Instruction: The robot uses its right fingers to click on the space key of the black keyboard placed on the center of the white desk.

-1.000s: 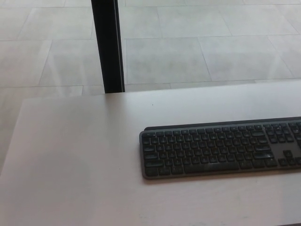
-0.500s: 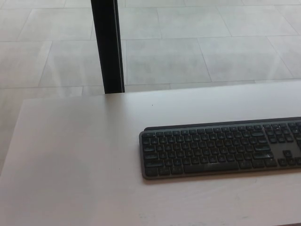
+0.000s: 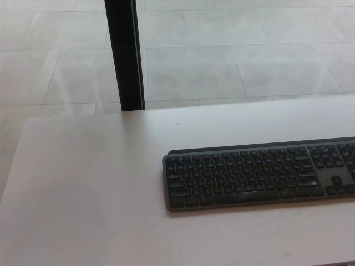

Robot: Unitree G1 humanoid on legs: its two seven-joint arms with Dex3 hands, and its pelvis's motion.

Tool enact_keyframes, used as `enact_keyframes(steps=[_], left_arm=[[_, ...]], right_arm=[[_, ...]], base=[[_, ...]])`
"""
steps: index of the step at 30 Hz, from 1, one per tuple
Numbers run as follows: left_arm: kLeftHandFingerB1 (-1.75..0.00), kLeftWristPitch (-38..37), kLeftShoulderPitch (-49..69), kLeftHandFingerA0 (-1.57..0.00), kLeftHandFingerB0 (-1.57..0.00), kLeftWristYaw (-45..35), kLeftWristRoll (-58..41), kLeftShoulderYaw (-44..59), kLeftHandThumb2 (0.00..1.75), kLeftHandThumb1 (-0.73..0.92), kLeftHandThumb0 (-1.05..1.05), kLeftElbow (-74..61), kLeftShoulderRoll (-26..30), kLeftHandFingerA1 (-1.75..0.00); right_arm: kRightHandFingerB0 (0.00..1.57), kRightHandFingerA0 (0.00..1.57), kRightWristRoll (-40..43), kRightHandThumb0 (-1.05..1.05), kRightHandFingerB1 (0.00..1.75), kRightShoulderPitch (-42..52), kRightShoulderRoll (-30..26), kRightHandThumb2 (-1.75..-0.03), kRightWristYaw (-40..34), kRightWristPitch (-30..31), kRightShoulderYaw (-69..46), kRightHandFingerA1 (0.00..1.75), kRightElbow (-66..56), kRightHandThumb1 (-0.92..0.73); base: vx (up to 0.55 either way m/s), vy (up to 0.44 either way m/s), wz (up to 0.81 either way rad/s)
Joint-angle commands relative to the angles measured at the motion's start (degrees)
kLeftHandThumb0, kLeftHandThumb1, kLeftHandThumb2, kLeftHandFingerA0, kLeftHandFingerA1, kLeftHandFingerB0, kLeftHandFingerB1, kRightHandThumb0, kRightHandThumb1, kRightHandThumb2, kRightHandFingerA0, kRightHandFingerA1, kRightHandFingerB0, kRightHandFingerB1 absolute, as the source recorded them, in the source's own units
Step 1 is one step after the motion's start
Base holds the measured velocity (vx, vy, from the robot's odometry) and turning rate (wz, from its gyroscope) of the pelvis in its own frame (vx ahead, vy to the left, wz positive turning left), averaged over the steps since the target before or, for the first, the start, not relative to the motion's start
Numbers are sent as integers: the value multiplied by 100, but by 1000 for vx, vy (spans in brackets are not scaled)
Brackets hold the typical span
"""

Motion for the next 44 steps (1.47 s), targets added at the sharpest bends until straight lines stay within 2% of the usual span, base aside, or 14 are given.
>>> enact_keyframes(steps=[1, 5, 6, 8, 12, 17, 21, 22, 24, 28, 35, 37, 38, 44], left_arm=[[-59, -11, 231, -69, -60, -151, -59, 15, 62, 75, -54, 62, 117, -72], [-57, 1, 259, -70, -59, -114, -16, -28, 62, 75, -56, 48, 125, -69], [-55, 10, 261, -69, -57, -140, -21, -26, 63, 76, -56, 53, 135, -68], [-56, 11, 266, -71, -58, -100, -12, -36, 63, 75, -55, 39, 131, -71], [-57, 23, 262, -70, -59, -113, -33, -21, 62, 75, -55, 68, 135, -70], [-55, 52, 282, -71, -55, -120, 6, -74, 63, 76, -56, 36, 143, -68], [-54, 107, 265, -67, -53, -235, -38, -71, 63, 77, -56, 69, 169, -67], [-55, 114, 251, -68, -53, -207, -45, -68, 63, 76, -57, 75, 171, -69], [-57, 113, 236, -70, -56, -194, -43, -73, 63, 76, -57, 83, 175, -71], [-56, 138, 215, -71, -55, -228, -19, -118, 63, 77, -57, 98, 205, -71], [-59, 73, 319, -74, -61, -225, -17, -152, 63, 77, -57, 123, 182, -71], [-61, 66, 299, -76, -63, -188, 4, -177, 63, 77, -56, 101, 194, -72], [-56, 103, 306, -69, -54, -287, -57, -136, 63, 78, -57, 89, 200, -70], [-55, 117, 271, -66, -53, -318, -102, -101, 63, 78, -57, 88, 188, -69]], right_arm=[[49, 60, 1982, -56, 67, 77, 496, -62, -1017, 855, -1115, 66, 498, -74], [69, 77, 1772, -59, 72, 139, 593, -60, -1067, 627, -965, 74, 569, -66], [68, 77, 1788, -61, 72, 165, 617, -60, -973, 650, -942, 78, 551, -65], [69, 75, 1811, -61, 70, 203, 653, -59, -994, 707, -917, 72, 499, -64], [56, 69, 1894, -60, 63, 330, 747, -59, -784, 905, -733, 67, 294, -63], [57, 74, 1975, -60, 61, 434, 819, -58, -770, 849, -407, 68, 299, -60], [54, 70, 2094, -60, 59, 560, 850, -59, -642, 753, -82, 65, 262, -61], [55, 76, 2179, -59, 57, 586, 891, -59, -705, 780, 1, 65, 165, -60], [52, 78, 2286, -56, 57, 603, 862, -58, -770, 795, 101, 66, 185, -62], [53, 74, 2477, -57, 58, 697, 863, -59, -738, 777, 325, 67, 122, -62], [61, 81, 2717, -57, 59, 881, 816, -58, -865, 805, 548, 66, 120, -61], [60, 75, 2751, -57, 59, 884, 828, -58, -950, 862, 643, 63, 52, -61], [59, 78, 2866, -55, 58, 869, 815, -58, -966, 889, 620, 65, 82, -59], [64, 81, 2935, -58, 61, 899, 777, -58, -1101, 857, 760, 64, 71, -58]], base=[[0, 0, 0], [0, 0, 0], [0, 0, 0], [0, 0, 0], [0, 0, 0], [0, 0, 0], [0, 0, 0], [0, 0, 0], [0, 0, 0], [0, 0, 0], [0, 0, 0], [0, 0, 0], [0, 0, 0], [0, 0, 0]])
